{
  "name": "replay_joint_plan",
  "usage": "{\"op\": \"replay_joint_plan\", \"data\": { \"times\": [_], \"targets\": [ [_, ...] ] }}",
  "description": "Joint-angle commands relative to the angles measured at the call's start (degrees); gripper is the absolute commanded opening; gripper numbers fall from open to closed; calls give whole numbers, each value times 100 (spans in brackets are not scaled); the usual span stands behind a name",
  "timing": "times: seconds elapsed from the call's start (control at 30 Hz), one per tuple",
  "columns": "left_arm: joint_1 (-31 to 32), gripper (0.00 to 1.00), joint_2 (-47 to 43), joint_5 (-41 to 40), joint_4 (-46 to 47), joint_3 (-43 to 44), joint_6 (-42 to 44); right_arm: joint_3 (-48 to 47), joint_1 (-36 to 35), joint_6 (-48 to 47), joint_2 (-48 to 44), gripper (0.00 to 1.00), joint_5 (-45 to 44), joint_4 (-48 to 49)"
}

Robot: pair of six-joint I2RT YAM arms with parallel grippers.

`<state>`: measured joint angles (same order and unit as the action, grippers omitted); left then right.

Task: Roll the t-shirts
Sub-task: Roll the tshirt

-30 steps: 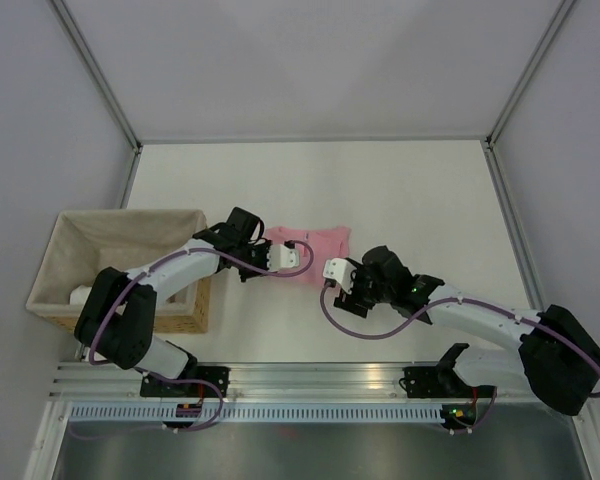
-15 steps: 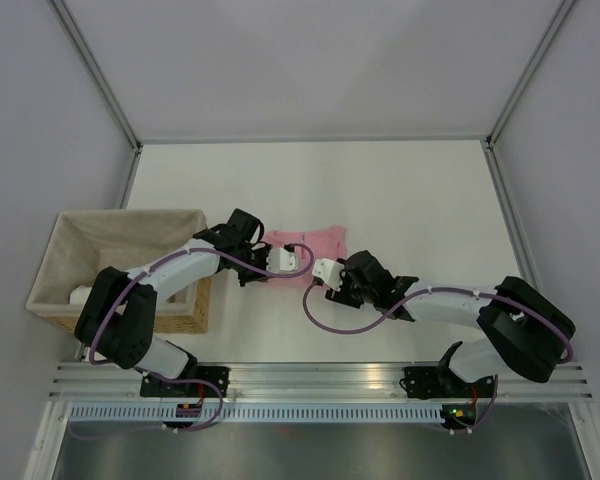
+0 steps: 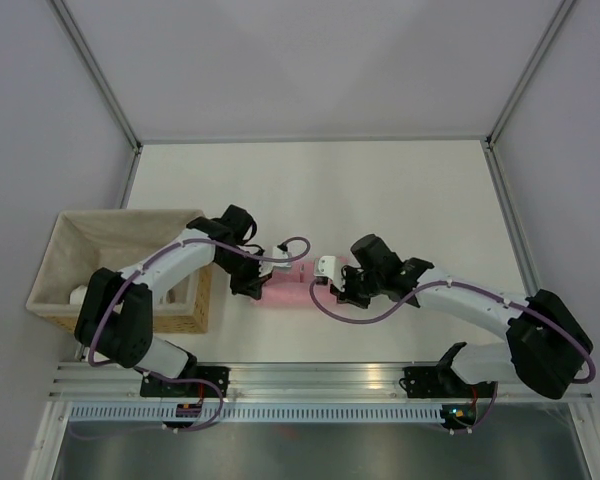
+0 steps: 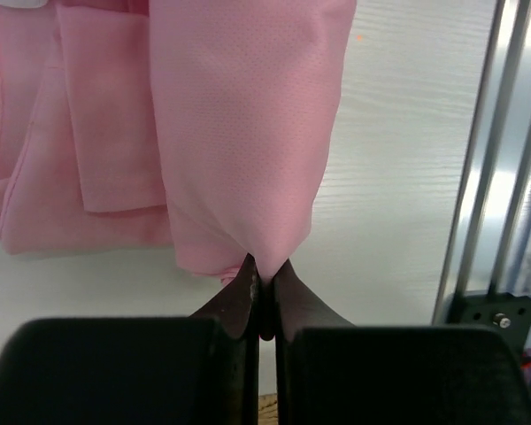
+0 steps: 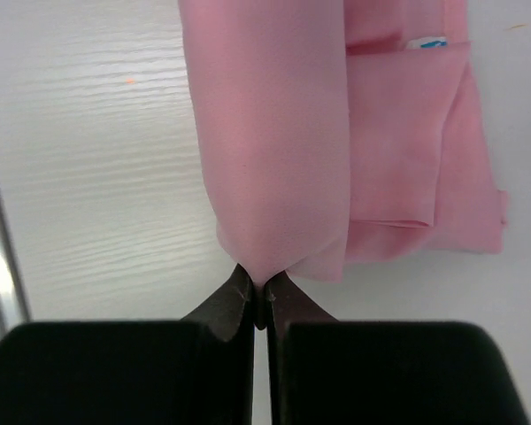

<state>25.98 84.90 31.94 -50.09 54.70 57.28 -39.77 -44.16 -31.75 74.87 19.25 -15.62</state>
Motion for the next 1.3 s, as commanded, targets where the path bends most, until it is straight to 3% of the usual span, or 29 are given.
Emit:
{"op": "replay_joint_plan", "data": {
  "times": [0.0, 0.2, 0.33, 0.47, 0.5, 0.53, 0.6, 0.67, 0.7, 0.83, 0.97, 1.07, 1.1, 1.2, 1.27],
  "targets": [
    [-127, 2, 70, 743, -818, 357, -146, -285, 153, -33, 62, 3, 1503, -1003],
    [-531, 9, 956, 699, -643, 910, -654, -777, 1154, -104, 949, 6, 2636, -1110],
    [-602, 12, 1274, 7, -29, 1157, -1297, -1129, 1489, -16, 1818, 7, 2663, -1224],
    [-620, 15, 1344, 31, -1, 1140, -1342, -1086, 1699, 308, 1952, 11, 2778, -831],
    [-620, 15, 1362, 40, -1, 1148, -1385, -1051, 1770, 457, 1944, 18, 2691, -725],
    [-620, 15, 1388, 66, 7, 1166, -1386, -1033, 1936, 737, 1935, 40, 2629, -619],
    [-620, 12, 1432, 128, 8, 1175, -1386, -1033, 2043, 775, 1882, 55, 2706, -565],
    [-620, 11, 1450, 224, 8, 1201, -1386, -902, 2078, 854, 1655, 94, 2961, -408],
    [-620, 11, 1450, 233, -1, 1210, -1368, -823, 2078, 950, 1540, 98, 3023, -268],
    [-620, 12, 1459, 224, 8, 1236, -1289, -339, 2078, 1652, 1118, 98, 3094, 768],
    [-629, 13, 1485, 181, 8, 1280, -1281, -320, 2070, 2540, 1494, 98, 3208, 1674],
    [-629, 14, 1477, 137, 8, 1315, -1298, -365, 2008, 2454, 1732, 72, 3199, 1632],
    [-629, 14, 1468, 128, -1, 1324, -1307, -374, 2008, 2402, 1802, 42, 3182, 1615],
    [-655, 17, 1459, 119, -10, 1359, -1385, -584, 2008, 2244, 1987, 21, 3208, 1290],
    [-734, 21, 1459, 137, -19, 1394, -1473, -821, 2008, 2129, 2066, 13, 3200, 939]
  ]
}}
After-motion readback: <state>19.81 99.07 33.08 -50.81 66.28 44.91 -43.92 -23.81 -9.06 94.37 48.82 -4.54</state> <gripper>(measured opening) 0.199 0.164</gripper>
